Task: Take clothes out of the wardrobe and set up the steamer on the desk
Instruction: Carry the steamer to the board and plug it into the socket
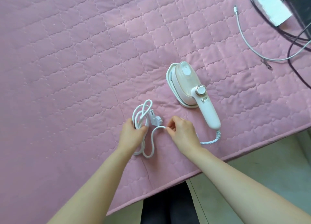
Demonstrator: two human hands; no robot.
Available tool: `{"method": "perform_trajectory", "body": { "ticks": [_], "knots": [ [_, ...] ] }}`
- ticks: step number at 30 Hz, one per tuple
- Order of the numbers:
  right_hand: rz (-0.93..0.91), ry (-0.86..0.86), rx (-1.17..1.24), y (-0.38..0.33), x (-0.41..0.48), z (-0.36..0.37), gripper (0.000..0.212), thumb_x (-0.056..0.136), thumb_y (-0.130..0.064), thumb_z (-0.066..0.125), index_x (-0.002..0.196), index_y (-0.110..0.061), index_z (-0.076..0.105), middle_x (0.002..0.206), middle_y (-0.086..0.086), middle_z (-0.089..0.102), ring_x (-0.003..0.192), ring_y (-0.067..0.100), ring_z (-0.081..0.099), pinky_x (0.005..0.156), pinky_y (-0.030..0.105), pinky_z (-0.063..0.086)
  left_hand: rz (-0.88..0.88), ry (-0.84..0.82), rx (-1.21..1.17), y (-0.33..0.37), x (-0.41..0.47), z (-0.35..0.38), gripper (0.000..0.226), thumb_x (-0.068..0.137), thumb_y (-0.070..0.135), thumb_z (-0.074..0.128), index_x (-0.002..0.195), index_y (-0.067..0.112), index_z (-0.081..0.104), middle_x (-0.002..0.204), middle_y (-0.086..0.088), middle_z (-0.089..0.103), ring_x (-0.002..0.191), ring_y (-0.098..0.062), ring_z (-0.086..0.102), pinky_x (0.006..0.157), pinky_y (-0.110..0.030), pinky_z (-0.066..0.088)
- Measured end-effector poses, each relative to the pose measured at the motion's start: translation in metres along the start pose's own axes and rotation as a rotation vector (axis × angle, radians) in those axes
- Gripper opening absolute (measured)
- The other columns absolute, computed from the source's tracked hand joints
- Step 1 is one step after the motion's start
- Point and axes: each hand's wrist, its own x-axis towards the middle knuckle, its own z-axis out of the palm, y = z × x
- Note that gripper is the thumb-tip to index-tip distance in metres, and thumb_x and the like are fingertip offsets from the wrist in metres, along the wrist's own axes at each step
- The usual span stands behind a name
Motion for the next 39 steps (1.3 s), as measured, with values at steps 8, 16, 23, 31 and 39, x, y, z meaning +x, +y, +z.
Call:
{"method": "perform_trajectory", "body": {
  "ticks": [8,16,23,31,39],
  "knots": [
    [-0.032,0.059,0.180,-0.011,-0.004,0.000,0.014,0.075,-0.012,0.076,0.075,-0.012,0.062,0.073,-0.003,0.066,0.069,0.017,0.058,0.066,0.026,0.047,-0.020,-0.095,-0.052,-0.011,-0.016,0.025,0.043,0.055,0.028,0.082,0.084,0.014,0.054,0.069,0.001,0.054,0.061,-0.015,0.054,0.055,-0.028,0.042],
    [-0.148,0.060,0.166,-0.010,-0.010,-0.014,0.009,0.081,-0.003,0.065,0.084,-0.012,0.064,0.084,0.001,0.066,0.076,0.019,0.059,0.072,0.036,0.051,-0.079,0.151,-0.118,-0.003,-0.013,0.044,0.039,0.064,0.016,0.073,0.100,0.018,0.057,0.094,-0.006,0.067,0.087,-0.028,0.065,0.079,-0.044,0.055],
    [-0.266,0.234,0.006,-0.023,-0.011,-0.067,0.014,0.083,-0.003,0.061,0.093,-0.012,0.065,0.092,0.001,0.062,0.090,0.020,0.055,0.080,0.020,0.039,-0.256,0.076,-0.476,0.034,-0.013,0.045,0.013,0.080,0.004,0.059,0.068,0.008,0.056,0.061,-0.008,0.052,0.055,-0.022,0.049,0.056,-0.028,0.041],
    [0.022,0.303,-0.129,0.004,0.003,-0.101,0.047,0.081,-0.020,0.069,0.122,-0.011,0.050,0.120,0.009,0.048,0.104,0.030,0.044,0.092,0.038,0.039,-0.146,0.051,-0.593,0.070,0.010,0.055,0.015,0.078,0.006,0.072,0.090,0.005,0.064,0.069,-0.007,0.059,0.063,-0.022,0.057,0.058,-0.029,0.048],
    [0.254,0.055,-0.020,0.012,0.014,-0.098,0.061,0.084,-0.030,0.066,0.132,-0.012,0.032,0.129,0.012,0.045,0.115,0.032,0.047,0.084,0.036,0.036,-0.129,0.136,-0.540,0.094,0.036,0.076,0.023,0.070,-0.003,0.070,0.069,0.012,0.052,0.061,-0.002,0.048,0.057,-0.019,0.046,0.052,-0.025,0.040]
  ]
}}
